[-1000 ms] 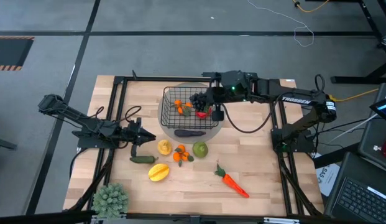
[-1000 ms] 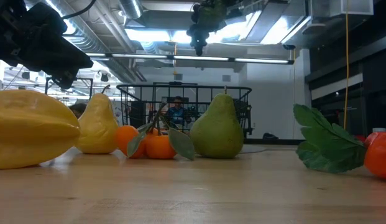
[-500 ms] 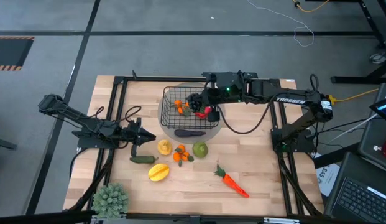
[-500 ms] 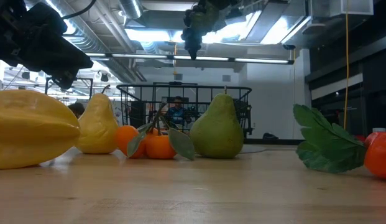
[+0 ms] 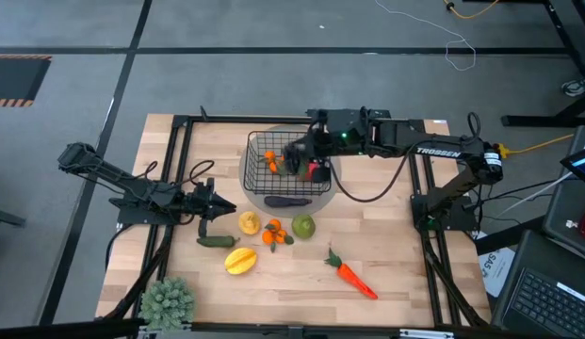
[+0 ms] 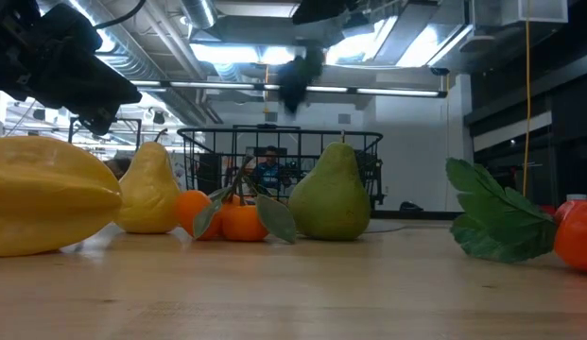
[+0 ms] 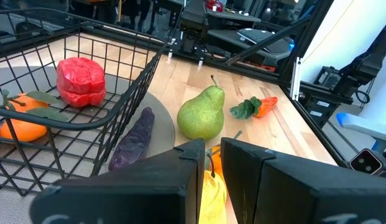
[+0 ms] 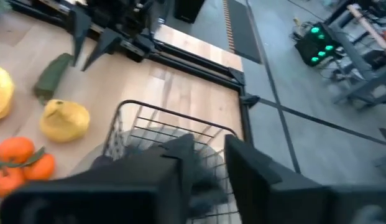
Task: Build produce basket
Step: Put the grapes into the wire organizer, then put the green pear into the wire organizer
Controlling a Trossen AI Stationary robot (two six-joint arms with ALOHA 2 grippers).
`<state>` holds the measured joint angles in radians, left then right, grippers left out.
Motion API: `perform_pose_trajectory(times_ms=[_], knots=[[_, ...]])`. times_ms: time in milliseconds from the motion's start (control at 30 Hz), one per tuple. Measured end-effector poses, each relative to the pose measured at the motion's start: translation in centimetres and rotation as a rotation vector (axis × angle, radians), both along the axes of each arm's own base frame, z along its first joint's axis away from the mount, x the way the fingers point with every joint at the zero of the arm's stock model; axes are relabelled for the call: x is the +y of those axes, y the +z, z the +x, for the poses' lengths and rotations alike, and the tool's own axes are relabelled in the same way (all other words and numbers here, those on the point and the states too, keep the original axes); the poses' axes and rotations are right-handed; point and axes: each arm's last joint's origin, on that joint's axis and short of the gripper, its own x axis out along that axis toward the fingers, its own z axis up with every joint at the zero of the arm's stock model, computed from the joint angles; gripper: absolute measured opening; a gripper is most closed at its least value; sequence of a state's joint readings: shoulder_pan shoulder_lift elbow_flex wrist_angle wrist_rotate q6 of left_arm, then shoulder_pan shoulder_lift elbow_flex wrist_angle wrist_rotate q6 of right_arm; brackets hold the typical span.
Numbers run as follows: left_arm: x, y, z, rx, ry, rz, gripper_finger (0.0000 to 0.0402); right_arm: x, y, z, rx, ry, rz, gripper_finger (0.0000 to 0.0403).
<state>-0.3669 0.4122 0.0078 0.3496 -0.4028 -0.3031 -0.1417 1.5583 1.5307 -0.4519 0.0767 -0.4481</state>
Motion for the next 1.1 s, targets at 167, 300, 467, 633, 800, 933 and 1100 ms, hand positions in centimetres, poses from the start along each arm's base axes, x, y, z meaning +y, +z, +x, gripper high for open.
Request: perform_pose_trajectory(times_ms=[167, 300, 467, 633, 800, 933, 1100], knots=[[0.0, 0.0, 0.0, 0.0, 0.0, 0.0, 0.0041, -0.3, 0.1, -0.1, -0.001, -0.1, -0.051, 0.0157], [0.0, 0.0, 0.0, 0.0, 0.0, 0.0, 0.0041, -0.4, 0.1, -0.1, 0.0, -0.13, -0.055, 0.0178], [0.0, 0.0, 0.0, 0.0, 0.0, 0.0, 0.0041, -0.4, -0.3, -0.3, 0.007, -0.187, 0.053, 0.0183], [0.0, 0.0, 0.0, 0.0, 0.0, 0.0, 0.0041, -0.1, -1.2, -0.8, 0.068, -0.229, 0.259, 0.0184], [0.0, 0.0, 0.0, 0.0, 0.0, 0.0, 0.0041, 0.9, -1.9, -1.2, 0.162, -0.145, 0.567, 0.0184], [0.0, 0.0, 0.0, 0.0, 0.0, 0.0, 0.0041, 2.8, -2.3, -1.1, 0.247, 0.048, 0.723, 0.0184], [0.0, 0.0, 0.0, 0.0, 0.0, 0.0, 0.0041, 6.0, -4.7, -1.2, 0.358, 0.228, 0.69, 0.0184]])
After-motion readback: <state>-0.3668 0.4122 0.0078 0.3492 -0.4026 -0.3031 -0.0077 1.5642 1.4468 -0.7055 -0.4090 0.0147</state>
